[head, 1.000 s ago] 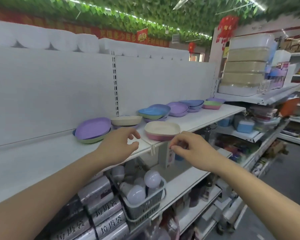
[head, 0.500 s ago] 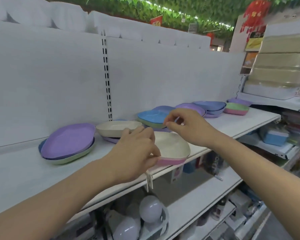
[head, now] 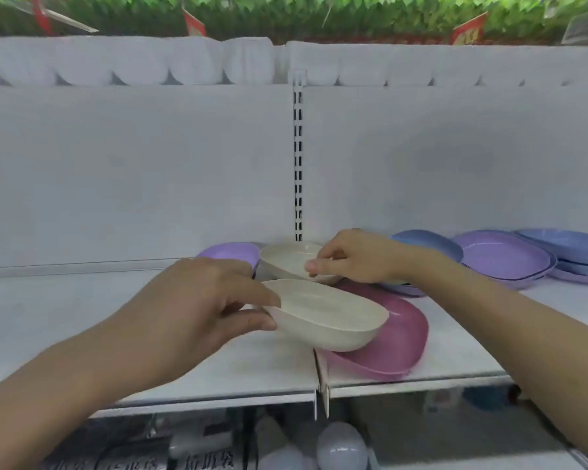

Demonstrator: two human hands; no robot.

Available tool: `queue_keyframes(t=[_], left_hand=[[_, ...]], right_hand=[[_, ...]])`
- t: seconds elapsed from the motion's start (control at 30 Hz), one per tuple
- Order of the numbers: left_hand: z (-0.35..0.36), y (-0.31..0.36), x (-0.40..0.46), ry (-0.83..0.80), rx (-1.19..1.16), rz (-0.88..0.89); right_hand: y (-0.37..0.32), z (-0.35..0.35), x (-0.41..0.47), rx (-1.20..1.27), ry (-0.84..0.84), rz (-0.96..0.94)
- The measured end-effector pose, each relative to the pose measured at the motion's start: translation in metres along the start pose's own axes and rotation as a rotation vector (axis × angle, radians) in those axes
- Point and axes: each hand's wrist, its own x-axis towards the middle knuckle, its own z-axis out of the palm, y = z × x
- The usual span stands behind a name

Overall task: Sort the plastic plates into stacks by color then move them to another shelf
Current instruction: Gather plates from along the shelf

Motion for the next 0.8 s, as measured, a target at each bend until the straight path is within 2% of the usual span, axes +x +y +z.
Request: queue_keyframes(t=[0.07, 0.17, 0.23, 0.33, 0.5, 0.57, 0.67, 0.8], left_hand=[[-0.006, 0.007, -0.014, -0.042, -0.032, -0.215], [0.003, 0.014, -0.029, -0.213, -0.053, -0.461], [0.014, 0.021, -0.038, -0.213, -0.211, -0.591], [0.025, 0.032, -0.048, -0.035, -0.562, -0.771], [0.042, 0.034, -0.038, 0.285, -0.882, -1.05], [0.047, 0.034, -0.031, 0.321, -0.994, -1.099], [0.047, 0.034, -0.024, 0.386, -1.163, -1.113], [0.037, 0.045, -0.022, 0.42, -1.255, -1.064]], right_hand=[[-0.004, -0.003, 0.001, -0.028, -0.025, -0.075], [-0.01, 0.0, 0.004, -0.144, -0.02, -0.139], [-0.011, 0.004, 0.006, -0.134, 0.017, -0.153], [-0.012, 0.004, 0.006, -0.139, 0.066, -0.158], [-0.013, -0.01, -0.003, -0.149, 0.214, -0.049], [-0.009, -0.016, -0.01, 0.032, 0.217, 0.06], [0.001, -0.021, -0.02, 0.471, 0.144, 0.213], [0.01, -0.027, -0.036, 0.736, 0.101, 0.241]])
